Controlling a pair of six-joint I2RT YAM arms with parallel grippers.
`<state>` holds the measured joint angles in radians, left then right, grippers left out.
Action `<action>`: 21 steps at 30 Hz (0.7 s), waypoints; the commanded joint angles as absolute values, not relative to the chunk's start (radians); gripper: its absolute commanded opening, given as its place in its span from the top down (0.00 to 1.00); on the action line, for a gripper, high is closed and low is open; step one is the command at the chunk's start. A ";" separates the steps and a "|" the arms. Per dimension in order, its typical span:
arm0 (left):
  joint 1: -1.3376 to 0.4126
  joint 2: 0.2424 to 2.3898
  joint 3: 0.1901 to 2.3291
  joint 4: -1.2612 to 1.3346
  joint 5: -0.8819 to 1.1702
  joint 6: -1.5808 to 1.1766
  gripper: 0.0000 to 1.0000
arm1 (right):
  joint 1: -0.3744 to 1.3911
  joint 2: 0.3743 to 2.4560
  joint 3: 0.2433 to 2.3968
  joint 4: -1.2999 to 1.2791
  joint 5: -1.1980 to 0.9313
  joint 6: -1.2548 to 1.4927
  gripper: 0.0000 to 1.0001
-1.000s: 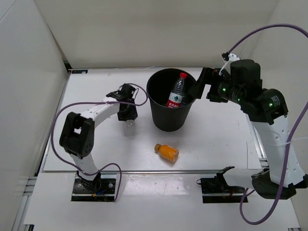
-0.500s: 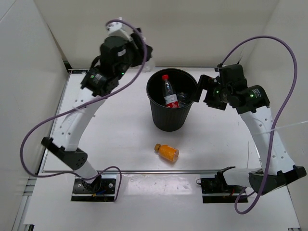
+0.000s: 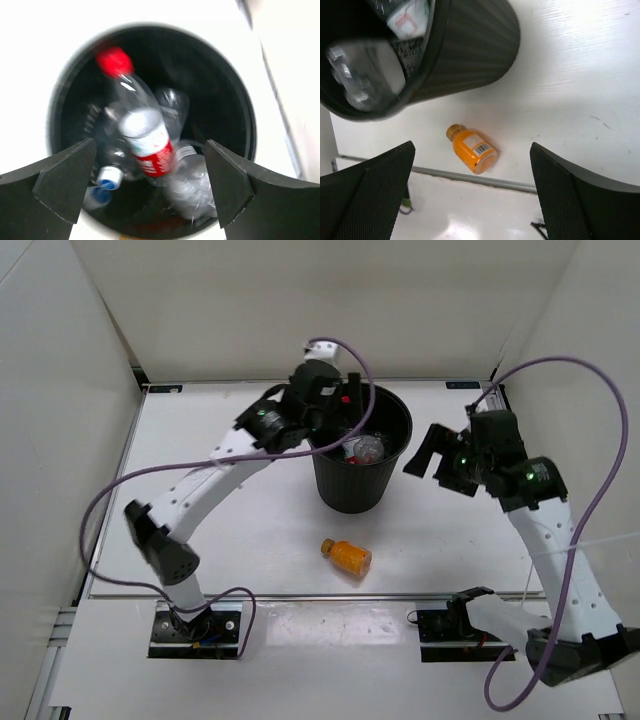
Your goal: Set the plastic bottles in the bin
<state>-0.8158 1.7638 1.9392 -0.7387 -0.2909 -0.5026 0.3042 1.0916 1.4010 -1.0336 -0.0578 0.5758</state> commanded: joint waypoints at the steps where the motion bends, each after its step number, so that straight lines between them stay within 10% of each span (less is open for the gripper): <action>1: -0.804 1.494 1.985 -0.729 -0.510 -0.471 0.00 | 0.357 1.010 1.208 -0.899 -0.124 0.534 0.01; 9: -0.637 1.169 1.467 -0.849 -0.675 -0.600 0.00 | 0.661 0.585 0.573 -0.306 -0.048 0.304 0.01; 21: -0.492 1.051 1.051 -1.020 -0.545 -0.706 0.00 | 0.976 0.892 0.535 -0.054 0.129 0.135 0.03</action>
<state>-0.5098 1.1751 1.0737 -1.0103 -0.5667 -0.7036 0.9581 0.8379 0.5381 -0.2340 0.0700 0.2012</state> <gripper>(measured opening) 0.998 0.975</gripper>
